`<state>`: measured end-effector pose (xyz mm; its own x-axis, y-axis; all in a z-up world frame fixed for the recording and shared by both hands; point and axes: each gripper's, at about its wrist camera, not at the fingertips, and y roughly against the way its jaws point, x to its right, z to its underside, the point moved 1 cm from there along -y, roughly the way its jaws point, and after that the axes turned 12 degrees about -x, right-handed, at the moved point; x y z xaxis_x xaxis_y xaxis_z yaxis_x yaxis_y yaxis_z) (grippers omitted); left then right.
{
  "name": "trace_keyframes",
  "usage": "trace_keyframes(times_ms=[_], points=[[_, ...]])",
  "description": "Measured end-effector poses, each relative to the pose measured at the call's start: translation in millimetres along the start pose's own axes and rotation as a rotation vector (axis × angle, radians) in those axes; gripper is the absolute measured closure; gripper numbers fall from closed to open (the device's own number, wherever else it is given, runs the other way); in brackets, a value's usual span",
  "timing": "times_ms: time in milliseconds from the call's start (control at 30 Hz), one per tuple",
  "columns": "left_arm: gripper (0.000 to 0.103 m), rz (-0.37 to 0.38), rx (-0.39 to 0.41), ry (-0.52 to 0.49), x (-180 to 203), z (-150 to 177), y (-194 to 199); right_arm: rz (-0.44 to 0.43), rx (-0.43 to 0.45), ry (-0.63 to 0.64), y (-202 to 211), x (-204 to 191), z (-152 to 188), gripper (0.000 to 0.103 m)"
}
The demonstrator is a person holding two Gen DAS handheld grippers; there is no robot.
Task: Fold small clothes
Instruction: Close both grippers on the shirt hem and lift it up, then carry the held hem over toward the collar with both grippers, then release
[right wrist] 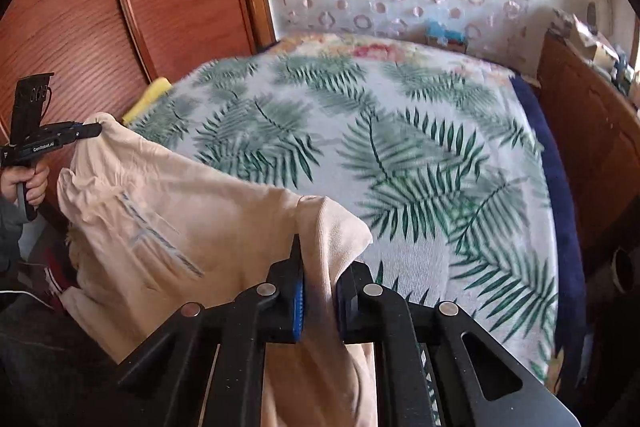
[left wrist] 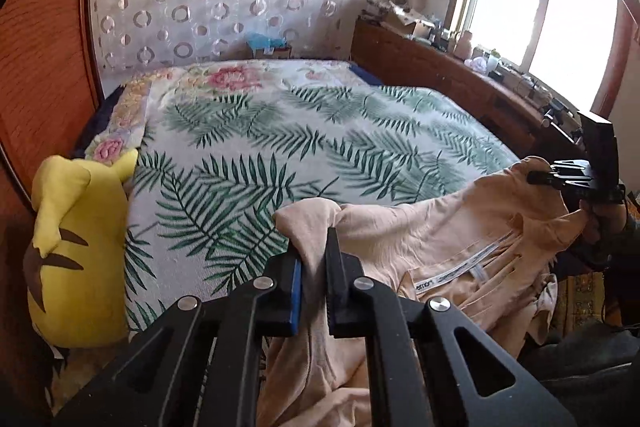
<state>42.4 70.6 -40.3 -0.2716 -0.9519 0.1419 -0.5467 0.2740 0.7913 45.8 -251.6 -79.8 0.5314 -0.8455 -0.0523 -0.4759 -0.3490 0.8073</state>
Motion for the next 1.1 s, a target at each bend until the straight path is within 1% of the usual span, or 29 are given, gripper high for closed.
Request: trace_keyframes(times_ms=[67,133,233,300,367,433,533,633,800,900,1000,1100], points=[[0.093,0.003,0.042,-0.020,7,-5,21,-0.013,0.039,0.000,20,-3,-2,0.092],[0.093,0.007,0.078,-0.035,13,-8,37,0.002,0.071,0.008,36,-6,-4,0.092],[0.093,-0.008,0.113,-0.060,22,-11,50,0.006,0.076,0.016,46,-6,-4,0.092],[0.093,-0.011,0.134,-0.055,23,-13,55,0.034,0.079,0.012,48,-2,-1,0.092],[0.094,-0.012,0.153,-0.043,22,-15,59,0.040,0.091,-0.003,49,1,1,0.092],[0.094,-0.012,0.180,-0.031,22,-18,66,0.048,0.122,-0.023,57,4,2,0.092],[0.094,-0.011,0.237,-0.024,23,-24,85,0.060,0.192,-0.022,76,-2,1,0.093],[0.094,-0.016,0.311,-0.021,25,-34,112,0.100,0.267,-0.009,113,-10,-4,0.093],[0.094,-0.038,0.458,-0.027,27,-56,169,0.157,0.441,0.046,196,-33,-16,0.093],[0.094,-0.049,0.540,-0.032,29,-64,204,0.192,0.528,0.087,245,-48,-24,0.093],[0.094,-0.074,0.601,-0.039,30,-70,233,0.240,0.597,0.130,285,-64,-28,0.093],[0.094,-0.090,0.642,-0.044,28,-75,250,0.266,0.640,0.159,313,-75,-32,0.093]])
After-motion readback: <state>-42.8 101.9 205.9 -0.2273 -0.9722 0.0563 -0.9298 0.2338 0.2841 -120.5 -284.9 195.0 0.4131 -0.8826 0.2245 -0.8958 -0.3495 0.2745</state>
